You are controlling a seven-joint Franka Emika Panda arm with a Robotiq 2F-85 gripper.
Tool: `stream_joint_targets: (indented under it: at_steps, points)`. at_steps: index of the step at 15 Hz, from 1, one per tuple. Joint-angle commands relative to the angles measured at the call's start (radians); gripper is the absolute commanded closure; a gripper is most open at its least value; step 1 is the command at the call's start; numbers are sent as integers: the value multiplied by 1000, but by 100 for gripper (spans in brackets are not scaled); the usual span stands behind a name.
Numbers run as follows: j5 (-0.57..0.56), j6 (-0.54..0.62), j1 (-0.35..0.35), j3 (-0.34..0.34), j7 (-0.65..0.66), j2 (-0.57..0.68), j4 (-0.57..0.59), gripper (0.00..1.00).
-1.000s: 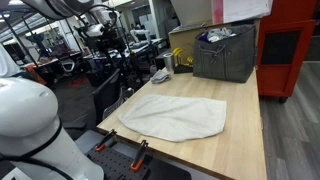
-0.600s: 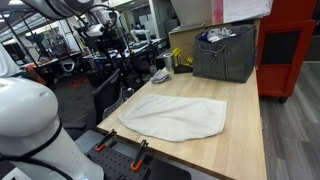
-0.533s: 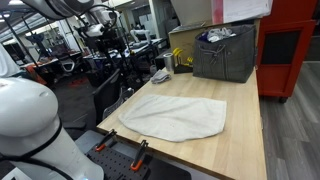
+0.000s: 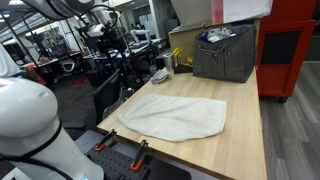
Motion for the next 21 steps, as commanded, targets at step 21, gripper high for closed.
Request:
stream_joint_targets:
  at_steps: [21]
  points:
    - [-172, -1, -34, -35, 88, 723, 446, 0]
